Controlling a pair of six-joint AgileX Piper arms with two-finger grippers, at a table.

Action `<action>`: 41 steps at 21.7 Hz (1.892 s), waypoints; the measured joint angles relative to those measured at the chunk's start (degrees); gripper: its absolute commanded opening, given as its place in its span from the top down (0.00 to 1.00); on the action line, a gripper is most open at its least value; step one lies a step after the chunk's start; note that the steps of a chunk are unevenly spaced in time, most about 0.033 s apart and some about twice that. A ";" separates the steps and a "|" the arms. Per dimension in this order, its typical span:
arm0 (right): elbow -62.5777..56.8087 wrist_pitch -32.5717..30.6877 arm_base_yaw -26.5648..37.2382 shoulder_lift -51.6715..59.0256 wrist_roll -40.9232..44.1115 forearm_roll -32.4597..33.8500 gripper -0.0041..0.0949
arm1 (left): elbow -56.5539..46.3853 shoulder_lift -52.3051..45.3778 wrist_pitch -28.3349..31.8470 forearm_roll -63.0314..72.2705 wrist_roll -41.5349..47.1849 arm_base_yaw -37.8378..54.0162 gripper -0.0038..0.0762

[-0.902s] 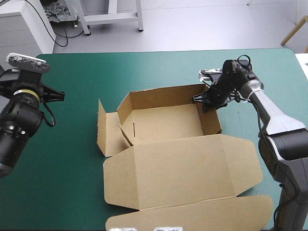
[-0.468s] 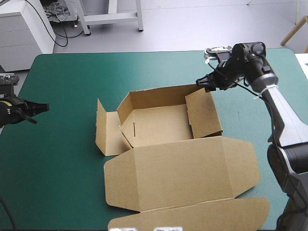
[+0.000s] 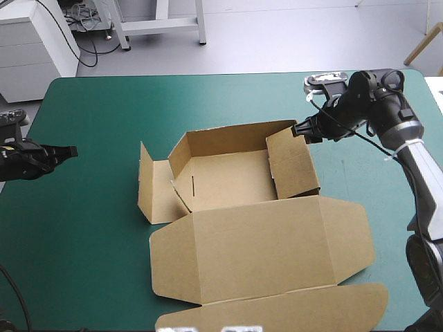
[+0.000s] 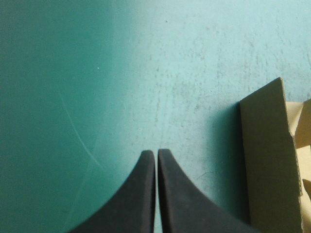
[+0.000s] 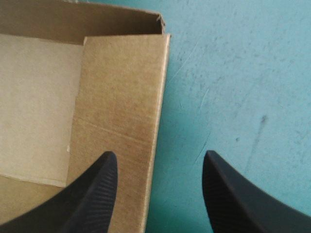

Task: Fold the box

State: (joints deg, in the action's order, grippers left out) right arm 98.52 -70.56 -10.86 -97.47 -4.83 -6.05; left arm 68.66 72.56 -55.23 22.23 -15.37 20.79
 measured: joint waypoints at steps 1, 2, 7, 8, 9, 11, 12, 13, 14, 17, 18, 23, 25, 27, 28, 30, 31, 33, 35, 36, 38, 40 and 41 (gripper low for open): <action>-0.55 0.00 0.00 -0.32 0.00 0.00 0.45 | 0.00 0.11 -0.37 0.20 -0.12 0.00 0.95; -1.22 0.06 0.00 -1.21 0.00 -0.17 0.45 | 0.00 0.23 -0.80 0.40 -0.18 0.00 0.95; -1.46 2.05 0.00 -4.65 -1.44 -3.98 0.45 | 0.00 0.55 -1.49 0.62 -0.34 0.00 0.95; -1.46 2.16 0.00 -5.63 -1.51 -4.06 0.45 | 0.00 0.55 -1.90 0.69 -0.34 0.00 0.95; -1.46 2.16 0.00 -6.44 -1.55 -4.06 0.45 | 0.00 0.55 -2.11 0.69 -0.34 0.00 0.95; -1.46 1.47 0.00 -8.96 -1.74 -4.56 0.45 | 0.00 0.55 -2.35 0.76 -0.34 0.00 0.95; -1.46 1.31 0.00 -9.88 -1.74 -4.75 0.45 | 0.00 0.55 -2.46 0.76 -0.34 0.00 0.95; -1.46 1.26 0.00 -10.71 -1.63 -4.96 0.45 | 0.00 0.55 -2.68 0.76 -0.38 0.00 0.95; -1.46 1.24 0.00 -11.47 -1.46 -5.01 0.45 | 0.00 0.55 -2.87 0.76 -0.53 0.00 0.95; -1.50 1.19 0.00 -12.97 -1.28 -5.14 0.46 | 0.00 0.55 -3.43 0.78 -1.50 0.00 0.95; -1.50 1.19 0.00 -13.13 -1.28 -5.14 0.48 | 0.00 0.55 -3.48 0.78 -1.61 0.00 0.95; -1.73 1.25 0.00 -14.91 -1.28 -6.20 0.97 | 0.00 0.55 -3.54 0.78 -1.66 0.00 0.93; -1.80 1.35 0.00 -14.98 -1.28 -5.96 0.96 | 0.00 0.55 -3.60 0.78 -1.66 0.00 0.86; -1.80 1.51 0.00 -14.98 -1.06 -5.90 0.96 | 0.00 0.55 -3.60 0.78 -1.77 0.00 0.72; -1.80 1.56 0.00 -14.98 -1.08 -5.90 0.98 | 0.00 0.55 -3.60 0.78 -2.28 0.00 0.58; -1.80 1.50 0.00 -14.98 -1.45 -6.01 0.98 | 0.00 0.55 -3.66 0.78 -3.86 0.00 0.27; -1.80 1.46 0.00 -14.98 -1.45 -5.96 0.98 | 0.00 0.55 -3.79 0.78 -4.16 0.00 0.19; -1.80 1.46 0.00 -14.98 -1.27 -5.79 0.98 | 0.00 0.55 -3.90 0.78 -4.30 0.00 0.08; -1.80 1.46 0.00 -14.98 -1.09 -5.79 0.98 | 0.00 0.55 -3.90 0.93 -4.44 0.00 0.06; -1.80 1.46 0.00 -14.98 -1.09 -5.85 0.98 | 0.00 0.55 -3.90 0.97 -4.44 0.00 0.07; -1.96 1.51 0.08 -14.72 -1.15 -6.70 0.98 | 0.00 0.55 -4.63 1.09 -4.30 0.00 0.07; -1.96 1.51 1.00 -13.83 -1.80 -9.33 0.98 | 0.00 0.55 -5.19 1.49 -4.24 0.00 0.07; -1.96 1.51 1.68 -13.27 -2.18 -10.52 0.98 | 0.00 0.55 -5.26 1.78 -4.24 0.00 0.07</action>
State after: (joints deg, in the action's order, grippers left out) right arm 96.56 -69.05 -9.19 -110.75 -7.01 -16.57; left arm 68.66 73.11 -60.49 24.02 -19.61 20.79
